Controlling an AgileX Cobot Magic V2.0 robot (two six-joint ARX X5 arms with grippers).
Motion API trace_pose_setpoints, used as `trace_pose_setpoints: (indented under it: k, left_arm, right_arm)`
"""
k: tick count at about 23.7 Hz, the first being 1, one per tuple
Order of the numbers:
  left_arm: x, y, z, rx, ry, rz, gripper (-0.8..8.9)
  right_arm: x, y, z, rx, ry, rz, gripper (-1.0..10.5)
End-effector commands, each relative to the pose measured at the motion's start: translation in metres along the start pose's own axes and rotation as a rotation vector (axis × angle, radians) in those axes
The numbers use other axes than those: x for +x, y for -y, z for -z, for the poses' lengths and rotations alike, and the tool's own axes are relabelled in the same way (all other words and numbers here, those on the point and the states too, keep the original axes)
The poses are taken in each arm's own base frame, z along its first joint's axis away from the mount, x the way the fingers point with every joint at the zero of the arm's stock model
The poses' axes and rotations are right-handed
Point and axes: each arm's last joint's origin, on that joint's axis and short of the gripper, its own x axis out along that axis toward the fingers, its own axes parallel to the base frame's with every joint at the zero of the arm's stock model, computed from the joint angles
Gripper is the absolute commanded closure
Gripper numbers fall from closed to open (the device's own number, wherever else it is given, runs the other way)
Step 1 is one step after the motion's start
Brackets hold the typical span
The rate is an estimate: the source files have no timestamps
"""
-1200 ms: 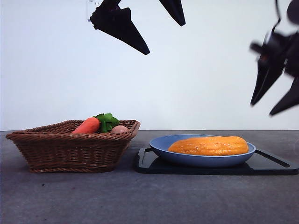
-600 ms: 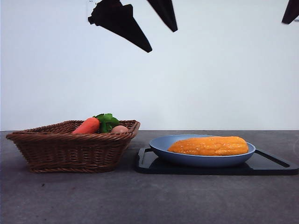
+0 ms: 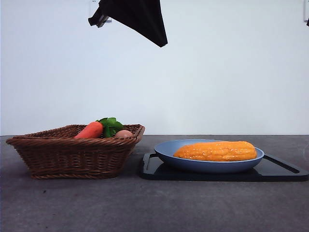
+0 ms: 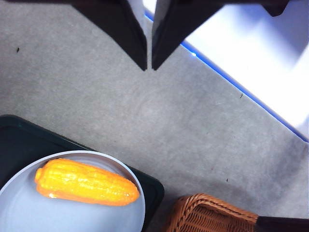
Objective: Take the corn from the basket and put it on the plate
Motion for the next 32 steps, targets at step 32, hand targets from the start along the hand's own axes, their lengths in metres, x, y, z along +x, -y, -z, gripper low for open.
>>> trace_pose_setpoints:
  k: [32]
  left_arm:
    - [-0.134,-0.041,-0.008,0.147,0.648,-0.255,8.1]
  right_arm:
    - [-0.003,-0.002,-0.004,-0.027,0.018,-0.002,9.4]
